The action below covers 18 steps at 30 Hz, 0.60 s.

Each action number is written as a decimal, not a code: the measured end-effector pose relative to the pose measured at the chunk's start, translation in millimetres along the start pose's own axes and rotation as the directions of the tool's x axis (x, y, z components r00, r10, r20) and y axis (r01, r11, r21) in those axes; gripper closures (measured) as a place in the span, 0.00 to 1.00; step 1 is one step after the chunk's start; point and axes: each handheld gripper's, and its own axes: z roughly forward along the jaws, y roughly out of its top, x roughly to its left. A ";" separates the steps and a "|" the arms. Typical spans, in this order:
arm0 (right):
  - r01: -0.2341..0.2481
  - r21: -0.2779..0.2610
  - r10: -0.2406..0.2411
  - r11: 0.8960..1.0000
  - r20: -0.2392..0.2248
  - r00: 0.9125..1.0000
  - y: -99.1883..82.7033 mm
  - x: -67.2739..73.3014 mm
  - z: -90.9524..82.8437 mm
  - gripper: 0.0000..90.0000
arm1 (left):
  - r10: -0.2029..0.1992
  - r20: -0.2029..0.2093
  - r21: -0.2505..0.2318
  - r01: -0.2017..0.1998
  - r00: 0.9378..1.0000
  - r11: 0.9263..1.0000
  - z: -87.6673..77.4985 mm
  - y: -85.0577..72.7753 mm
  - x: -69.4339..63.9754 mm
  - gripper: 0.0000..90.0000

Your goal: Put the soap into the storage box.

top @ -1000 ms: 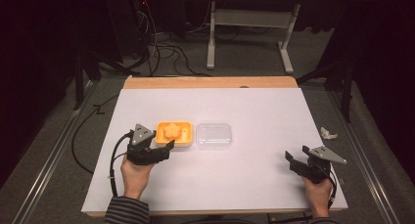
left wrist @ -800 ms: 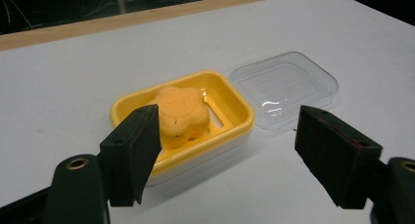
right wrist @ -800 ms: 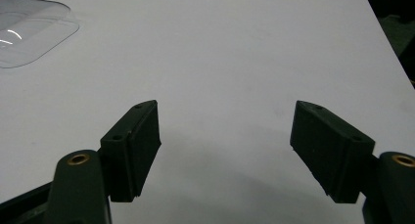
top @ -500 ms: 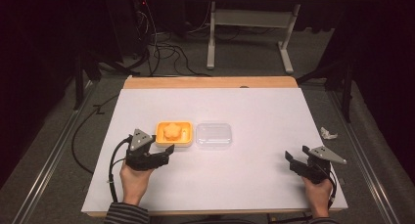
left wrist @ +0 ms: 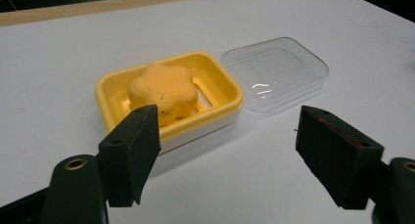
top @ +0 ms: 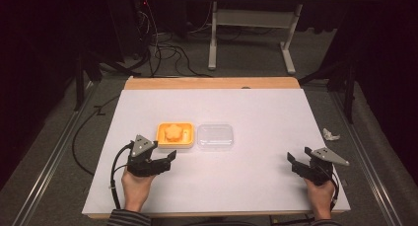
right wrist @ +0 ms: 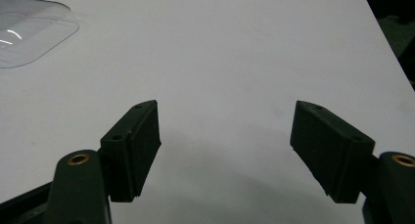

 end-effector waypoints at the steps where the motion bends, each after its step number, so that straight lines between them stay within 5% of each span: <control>1: 0.000 0.001 0.000 1.000 0.000 1.000 0.0 0.0 0.0 0.30 | -0.002 0.000 -0.002 0.002 1.000 1.000 0.3 -0.5 -0.3 0.28; 18: 0.003 -0.001 -0.003 1.000 -0.002 1.000 0.0 0.0 0.0 0.30 | 0.002 -0.003 0.014 -0.002 1.000 1.000 6.0 -8.4 -5.3 0.28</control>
